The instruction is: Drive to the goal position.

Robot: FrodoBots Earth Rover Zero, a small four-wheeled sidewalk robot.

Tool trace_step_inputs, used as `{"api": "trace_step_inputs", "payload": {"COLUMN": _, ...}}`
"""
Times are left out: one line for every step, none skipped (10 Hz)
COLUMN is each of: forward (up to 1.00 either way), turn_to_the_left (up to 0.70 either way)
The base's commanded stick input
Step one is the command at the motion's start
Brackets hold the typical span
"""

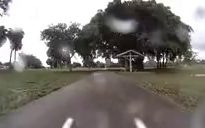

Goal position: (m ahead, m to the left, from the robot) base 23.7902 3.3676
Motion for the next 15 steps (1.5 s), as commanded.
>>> {"api": "trace_step_inputs", "payload": {"forward": 1.0, "turn_to_the_left": 0.0}}
{"api": "trace_step_inputs", "payload": {"forward": 1.0, "turn_to_the_left": 0.0}}
{"api": "trace_step_inputs", "payload": {"forward": 1.0, "turn_to_the_left": 0.0}}
{"api": "trace_step_inputs", "payload": {"forward": 1.0, "turn_to_the_left": 0.0}}
{"api": "trace_step_inputs", "payload": {"forward": 1.0, "turn_to_the_left": 0.0}}
{"api": "trace_step_inputs", "payload": {"forward": 1.0, "turn_to_the_left": 0.0}}
{"api": "trace_step_inputs", "payload": {"forward": 1.0, "turn_to_the_left": 0.0}}
{"api": "trace_step_inputs", "payload": {"forward": 1.0, "turn_to_the_left": 0.0}}
{"api": "trace_step_inputs", "payload": {"forward": 1.0, "turn_to_the_left": 0.0}}
{"api": "trace_step_inputs", "payload": {"forward": 1.0, "turn_to_the_left": 0.0}}
{"api": "trace_step_inputs", "payload": {"forward": 1.0, "turn_to_the_left": 0.0}}
{"api": "trace_step_inputs", "payload": {"forward": 1.0, "turn_to_the_left": 0.0}}
{"api": "trace_step_inputs", "payload": {"forward": 1.0, "turn_to_the_left": 0.0}}
{"api": "trace_step_inputs", "payload": {"forward": 1.0, "turn_to_the_left": 0.0}}
{"api": "trace_step_inputs", "payload": {"forward": 1.0, "turn_to_the_left": 0.0}}
